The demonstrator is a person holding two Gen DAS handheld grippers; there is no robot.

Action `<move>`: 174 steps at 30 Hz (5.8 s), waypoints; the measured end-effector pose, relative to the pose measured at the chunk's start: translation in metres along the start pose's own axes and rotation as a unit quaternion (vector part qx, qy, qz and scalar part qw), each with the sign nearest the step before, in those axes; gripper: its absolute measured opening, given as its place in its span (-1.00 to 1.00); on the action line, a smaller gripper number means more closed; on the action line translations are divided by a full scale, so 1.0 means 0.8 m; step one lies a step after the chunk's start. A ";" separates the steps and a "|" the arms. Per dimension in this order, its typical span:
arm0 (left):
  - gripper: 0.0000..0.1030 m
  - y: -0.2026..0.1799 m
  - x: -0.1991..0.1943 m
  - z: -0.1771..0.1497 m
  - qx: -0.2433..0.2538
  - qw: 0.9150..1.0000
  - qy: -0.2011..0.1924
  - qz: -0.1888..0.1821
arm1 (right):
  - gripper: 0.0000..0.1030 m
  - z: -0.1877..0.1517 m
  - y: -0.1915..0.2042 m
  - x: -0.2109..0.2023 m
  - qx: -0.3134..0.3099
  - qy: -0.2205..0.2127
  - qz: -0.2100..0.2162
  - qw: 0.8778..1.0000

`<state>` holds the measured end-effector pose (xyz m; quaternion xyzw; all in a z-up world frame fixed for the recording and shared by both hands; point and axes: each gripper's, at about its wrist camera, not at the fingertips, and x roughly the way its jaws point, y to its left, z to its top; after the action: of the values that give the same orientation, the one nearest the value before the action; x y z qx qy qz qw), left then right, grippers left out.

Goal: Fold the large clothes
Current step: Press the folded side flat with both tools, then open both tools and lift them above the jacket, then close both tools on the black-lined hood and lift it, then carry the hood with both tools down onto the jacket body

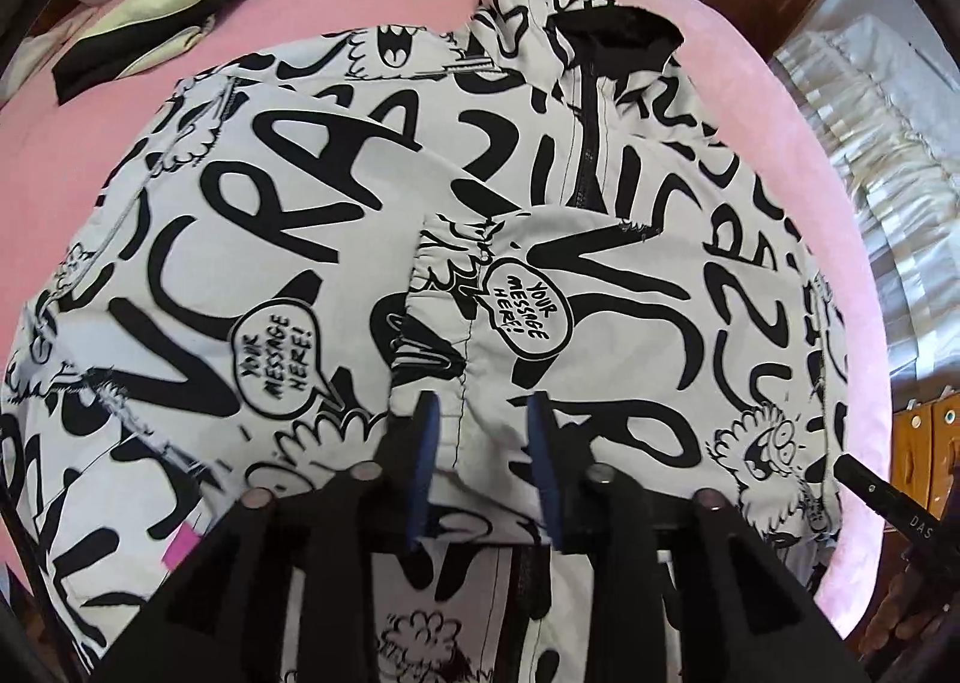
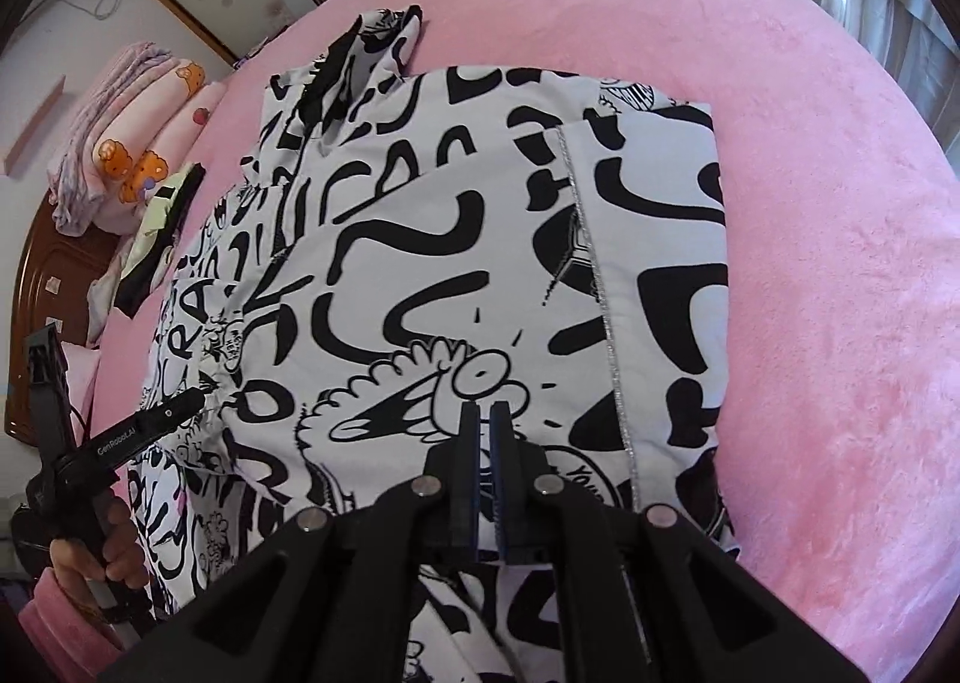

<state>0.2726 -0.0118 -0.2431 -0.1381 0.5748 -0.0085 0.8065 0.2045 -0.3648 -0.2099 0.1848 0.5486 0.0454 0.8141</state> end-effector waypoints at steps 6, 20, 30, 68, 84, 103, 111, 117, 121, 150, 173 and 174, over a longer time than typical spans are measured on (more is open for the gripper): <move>-0.04 0.005 -0.015 -0.004 -0.002 1.000 0.012 -0.001 | -0.81 -0.003 0.012 -0.009 0.022 0.005 0.008 1.000; 0.47 0.067 -0.080 0.061 0.080 0.992 0.096 0.017 | 0.05 -0.014 0.073 -0.019 0.110 0.035 -0.019 0.993; 0.57 0.091 -0.117 0.191 0.138 0.976 0.167 -0.003 | 0.07 0.049 0.132 -0.035 0.152 0.053 -0.020 0.987; 0.58 -0.058 0.166 0.564 0.091 0.995 -0.020 -0.032 | 0.17 0.535 0.110 0.205 0.132 0.005 0.072 0.989; 0.02 -0.051 0.326 0.539 0.034 0.998 0.011 -0.056 | -0.10 0.523 0.072 0.320 0.142 -0.017 0.114 0.983; -0.93 -0.095 0.246 0.552 0.029 0.990 -0.037 -0.135 | -0.91 0.525 0.110 0.254 0.086 -0.080 0.146 0.982; -0.93 -0.107 0.131 0.519 0.108 0.970 -0.108 -0.191 | -0.91 0.490 0.151 0.146 0.030 -0.149 0.189 0.970; -0.93 -0.091 0.061 0.468 0.159 0.950 -0.133 -0.232 | -0.91 0.440 0.156 0.078 -0.019 -0.177 0.214 0.961; -0.93 -0.081 0.022 0.425 0.168 0.946 -0.130 -0.246 | -0.91 0.398 0.150 0.046 -0.036 -0.184 0.229 0.955; -0.92 0.018 -0.010 0.125 0.128 0.963 0.007 -0.236 | -0.91 0.096 0.132 0.013 -0.013 -0.066 0.204 0.977; 0.23 0.031 0.008 0.056 0.127 0.969 0.119 -0.176 | -0.58 0.046 0.088 0.061 0.099 0.104 0.141 0.979; 0.25 0.033 0.003 0.053 0.126 0.969 0.125 -0.174 | -0.53 0.044 0.085 0.058 0.110 0.111 0.142 0.977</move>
<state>0.3092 0.0221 -0.2389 -0.1309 0.6326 -0.2386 0.7251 0.2637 -0.2973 -0.2152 0.3437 0.6054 0.1203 0.7078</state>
